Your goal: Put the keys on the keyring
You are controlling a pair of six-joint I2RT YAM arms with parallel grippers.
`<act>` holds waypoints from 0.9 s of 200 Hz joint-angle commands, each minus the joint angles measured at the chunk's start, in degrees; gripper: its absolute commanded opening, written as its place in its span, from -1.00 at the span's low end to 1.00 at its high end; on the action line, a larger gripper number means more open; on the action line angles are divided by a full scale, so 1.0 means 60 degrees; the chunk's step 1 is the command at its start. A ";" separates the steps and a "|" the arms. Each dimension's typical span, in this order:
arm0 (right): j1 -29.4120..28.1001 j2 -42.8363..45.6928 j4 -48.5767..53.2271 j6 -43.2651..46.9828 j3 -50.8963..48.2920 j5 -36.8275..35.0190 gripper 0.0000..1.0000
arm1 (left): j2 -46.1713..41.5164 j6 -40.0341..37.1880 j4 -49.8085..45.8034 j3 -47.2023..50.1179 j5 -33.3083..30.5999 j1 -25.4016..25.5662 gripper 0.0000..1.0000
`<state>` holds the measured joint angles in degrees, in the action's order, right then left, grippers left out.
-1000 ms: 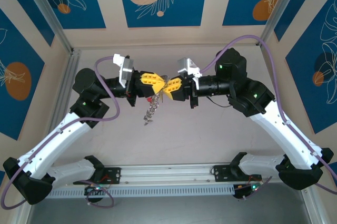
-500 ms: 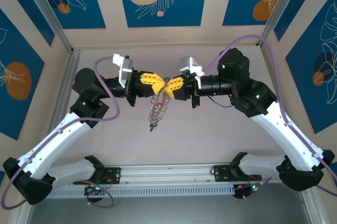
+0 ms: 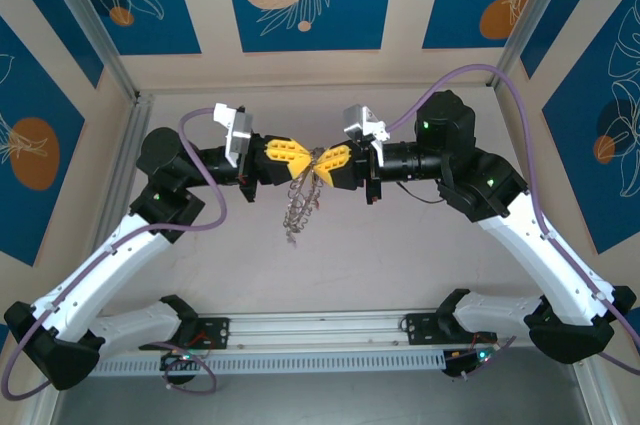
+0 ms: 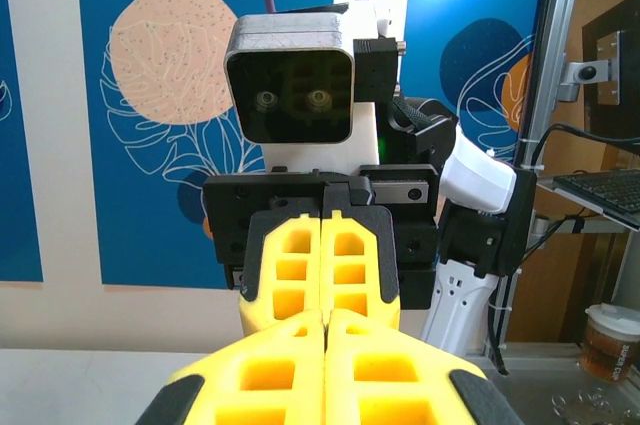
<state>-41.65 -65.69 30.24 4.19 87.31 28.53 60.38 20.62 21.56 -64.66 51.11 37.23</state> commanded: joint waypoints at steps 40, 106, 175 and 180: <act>0.0159 0.0280 -0.0136 -0.0247 0.0230 -0.0002 -0.91 | -0.0316 -0.0344 -0.0352 -0.0516 0.0592 -0.0199 -1.00; 0.0159 0.0221 -0.0264 -0.0380 0.0173 0.0201 -0.92 | -0.0220 0.0162 0.0319 -0.0464 0.0710 -0.0211 -1.00; 0.0163 -0.0102 -0.0458 -0.0639 0.0060 0.0356 -0.93 | -0.0094 0.0538 0.0949 -0.0341 0.0755 -0.0223 -1.00; 0.0155 -0.0135 -0.0454 -0.0652 0.0082 0.0370 -0.93 | -0.0080 0.0564 0.0987 -0.0346 0.0766 -0.0214 -1.00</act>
<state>-41.21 -65.12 28.27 1.76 87.33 30.57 60.07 22.20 22.13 -65.43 53.54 36.47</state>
